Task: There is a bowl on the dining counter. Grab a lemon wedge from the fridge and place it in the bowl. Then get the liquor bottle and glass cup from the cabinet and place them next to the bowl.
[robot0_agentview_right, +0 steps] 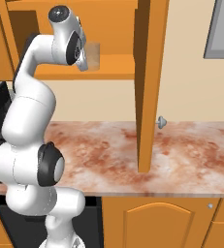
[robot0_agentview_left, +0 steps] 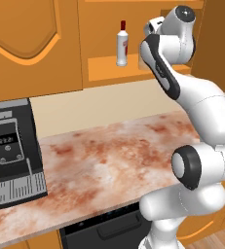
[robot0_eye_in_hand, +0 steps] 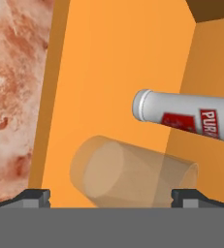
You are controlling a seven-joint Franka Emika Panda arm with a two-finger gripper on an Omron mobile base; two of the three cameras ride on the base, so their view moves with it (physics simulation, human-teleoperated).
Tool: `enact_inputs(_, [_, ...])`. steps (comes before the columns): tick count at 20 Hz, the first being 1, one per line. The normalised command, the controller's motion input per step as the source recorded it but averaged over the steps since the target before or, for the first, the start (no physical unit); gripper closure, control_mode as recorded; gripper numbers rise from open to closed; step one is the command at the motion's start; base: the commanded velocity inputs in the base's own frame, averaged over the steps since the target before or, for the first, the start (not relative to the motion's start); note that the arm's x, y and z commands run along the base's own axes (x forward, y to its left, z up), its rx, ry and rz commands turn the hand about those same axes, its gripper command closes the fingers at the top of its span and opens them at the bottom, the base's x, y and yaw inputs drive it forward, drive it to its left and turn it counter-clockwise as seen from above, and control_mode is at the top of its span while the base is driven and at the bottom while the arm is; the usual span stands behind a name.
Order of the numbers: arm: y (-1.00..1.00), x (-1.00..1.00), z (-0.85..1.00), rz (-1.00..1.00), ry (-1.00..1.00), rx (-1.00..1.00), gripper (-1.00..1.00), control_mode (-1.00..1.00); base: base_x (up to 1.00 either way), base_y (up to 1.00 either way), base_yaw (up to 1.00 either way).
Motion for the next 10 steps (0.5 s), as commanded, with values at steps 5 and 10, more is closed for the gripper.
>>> enact_inputs(5, [-0.02,0.00,-0.05,0.00,0.01,0.00,-1.00,-1.00,0.00,0.00,0.00])
enact_inputs(10, [-0.04,0.00,-0.08,0.00,0.02,0.00,-1.00,-1.00,0.00,0.00,0.00])
